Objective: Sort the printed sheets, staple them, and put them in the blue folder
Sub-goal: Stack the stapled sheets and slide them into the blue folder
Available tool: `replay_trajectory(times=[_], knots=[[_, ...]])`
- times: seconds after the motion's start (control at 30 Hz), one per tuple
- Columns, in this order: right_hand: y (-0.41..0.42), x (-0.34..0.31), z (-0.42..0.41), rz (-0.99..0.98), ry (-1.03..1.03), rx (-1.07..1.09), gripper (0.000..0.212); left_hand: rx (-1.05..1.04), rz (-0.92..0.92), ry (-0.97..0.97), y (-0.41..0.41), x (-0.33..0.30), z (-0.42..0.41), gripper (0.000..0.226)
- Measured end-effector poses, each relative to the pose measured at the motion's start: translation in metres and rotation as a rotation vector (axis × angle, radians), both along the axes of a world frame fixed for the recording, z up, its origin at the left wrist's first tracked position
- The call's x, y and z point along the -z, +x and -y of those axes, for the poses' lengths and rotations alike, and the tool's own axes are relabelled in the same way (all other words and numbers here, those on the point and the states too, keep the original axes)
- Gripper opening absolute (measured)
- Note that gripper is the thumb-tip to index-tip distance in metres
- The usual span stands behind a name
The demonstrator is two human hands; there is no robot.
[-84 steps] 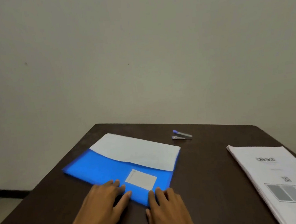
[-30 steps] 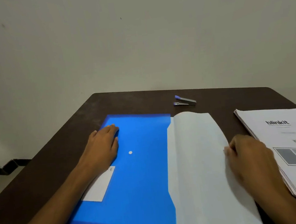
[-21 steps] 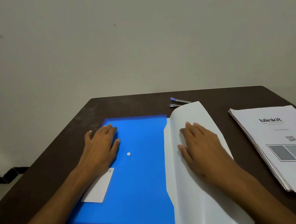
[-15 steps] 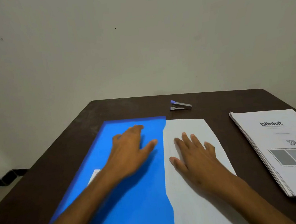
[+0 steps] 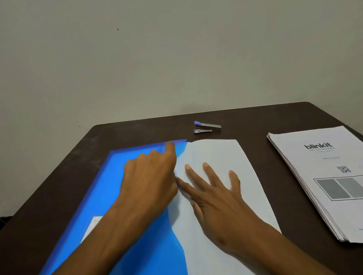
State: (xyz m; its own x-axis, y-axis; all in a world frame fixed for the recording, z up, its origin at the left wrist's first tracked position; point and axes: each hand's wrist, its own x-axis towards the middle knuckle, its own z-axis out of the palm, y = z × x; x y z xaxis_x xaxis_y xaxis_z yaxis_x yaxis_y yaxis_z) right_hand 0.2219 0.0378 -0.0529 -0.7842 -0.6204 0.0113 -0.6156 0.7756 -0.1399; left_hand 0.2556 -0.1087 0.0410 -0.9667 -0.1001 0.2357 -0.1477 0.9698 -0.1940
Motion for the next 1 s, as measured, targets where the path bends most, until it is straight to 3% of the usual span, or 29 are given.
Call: replay_trajectory(times=[0.13,0.23,0.33,0.4,0.5,0.57,0.67,0.8,1.0], knots=[[-0.002,0.002,-0.001,0.037,-0.038,-0.058,0.062,0.014,-0.102,-0.141,0.013,-0.024,-0.001,0.042],[-0.001,0.001,-0.003,0.061,-0.103,-0.07,0.087,0.052,-0.239,-0.131,0.016,-0.038,0.009,0.033],[-0.002,0.005,-0.004,0.062,-0.104,-0.066,0.065,0.119,-0.378,-0.119,0.02,-0.05,0.013,0.031],[-0.002,0.006,-0.003,0.036,-0.092,-0.058,0.06,0.132,-0.367,-0.133,0.027,-0.063,0.014,0.025],[0.002,0.002,-0.002,0.015,-0.047,-0.061,0.084,0.176,-0.312,-0.248,0.033,-0.082,0.025,0.023],[0.002,0.003,-0.001,0.02,-0.037,-0.06,0.09,0.214,-0.259,-0.272,0.034,-0.091,0.033,0.022],[0.004,0.005,-0.002,0.019,-0.064,-0.058,0.079,0.21,-0.191,-0.314,0.031,-0.081,0.026,0.03],[0.006,-0.003,-0.002,0.087,-0.106,-0.055,0.066,0.231,-0.139,-0.2,0.009,-0.017,0.01,0.01],[-0.01,-0.02,-0.035,-0.172,-0.456,0.029,0.044,0.274,-0.139,-0.091,-0.022,0.047,0.0,0.046]])
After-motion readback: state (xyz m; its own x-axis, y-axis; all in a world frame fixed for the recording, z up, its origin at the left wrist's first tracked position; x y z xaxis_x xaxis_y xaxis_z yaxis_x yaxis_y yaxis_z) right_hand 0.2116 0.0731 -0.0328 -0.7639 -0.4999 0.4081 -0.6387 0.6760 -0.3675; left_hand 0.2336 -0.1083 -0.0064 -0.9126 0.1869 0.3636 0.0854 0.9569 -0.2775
